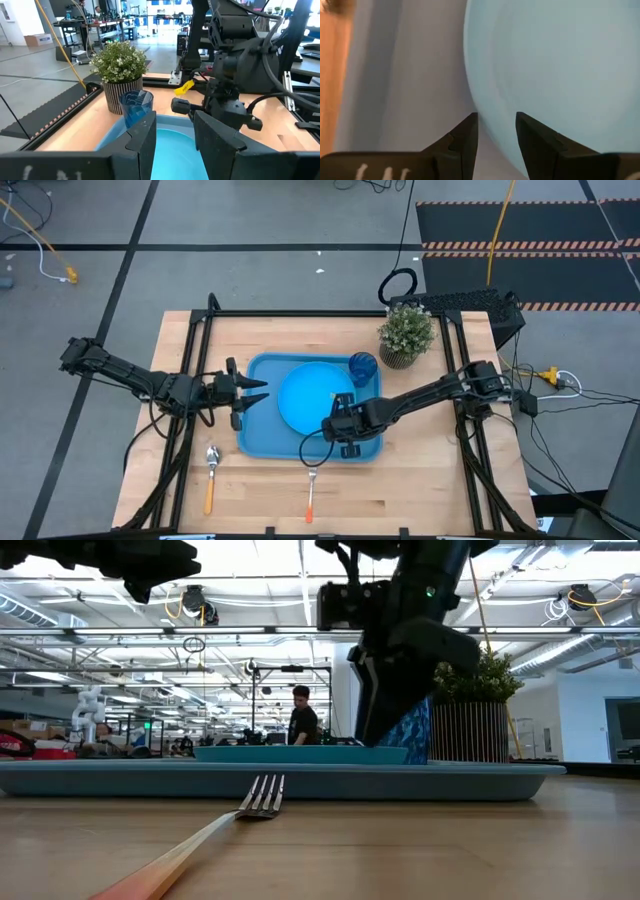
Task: Pick and place plate/cup/fork/spoon on tray
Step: Move the blue plate on the blue tray to the bottom left of the blue cup
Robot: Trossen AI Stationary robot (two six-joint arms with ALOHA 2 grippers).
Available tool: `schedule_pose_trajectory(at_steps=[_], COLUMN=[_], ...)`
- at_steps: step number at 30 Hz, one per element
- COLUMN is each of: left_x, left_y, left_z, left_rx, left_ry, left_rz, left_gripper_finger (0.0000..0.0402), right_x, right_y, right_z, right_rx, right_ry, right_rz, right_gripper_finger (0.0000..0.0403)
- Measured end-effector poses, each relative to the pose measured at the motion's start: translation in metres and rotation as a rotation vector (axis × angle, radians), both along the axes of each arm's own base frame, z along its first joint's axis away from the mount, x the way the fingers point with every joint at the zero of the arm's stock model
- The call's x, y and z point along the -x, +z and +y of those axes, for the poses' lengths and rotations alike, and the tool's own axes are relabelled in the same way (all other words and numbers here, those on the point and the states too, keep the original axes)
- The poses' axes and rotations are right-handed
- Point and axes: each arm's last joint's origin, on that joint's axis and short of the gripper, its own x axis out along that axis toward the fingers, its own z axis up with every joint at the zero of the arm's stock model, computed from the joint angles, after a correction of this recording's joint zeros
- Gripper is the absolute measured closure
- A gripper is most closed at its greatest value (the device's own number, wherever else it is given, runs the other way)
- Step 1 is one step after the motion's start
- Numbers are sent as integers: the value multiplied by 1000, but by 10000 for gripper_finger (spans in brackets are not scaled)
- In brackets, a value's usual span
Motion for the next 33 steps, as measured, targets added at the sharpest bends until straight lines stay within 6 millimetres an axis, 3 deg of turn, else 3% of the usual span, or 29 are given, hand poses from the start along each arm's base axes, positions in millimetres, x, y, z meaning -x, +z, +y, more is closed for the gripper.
schedule_pose_trajectory(at_steps=[33], left_x=[0], left_y=[0], left_z=[0], left_rx=[-20], left_ry=[2], left_rz=[5], left_gripper_finger=[266], right_x=[-7], right_y=[-5], right_z=[-3], right_rx=[-21], right_ry=[-29], right_rz=[-71], right_gripper_finger=[277])
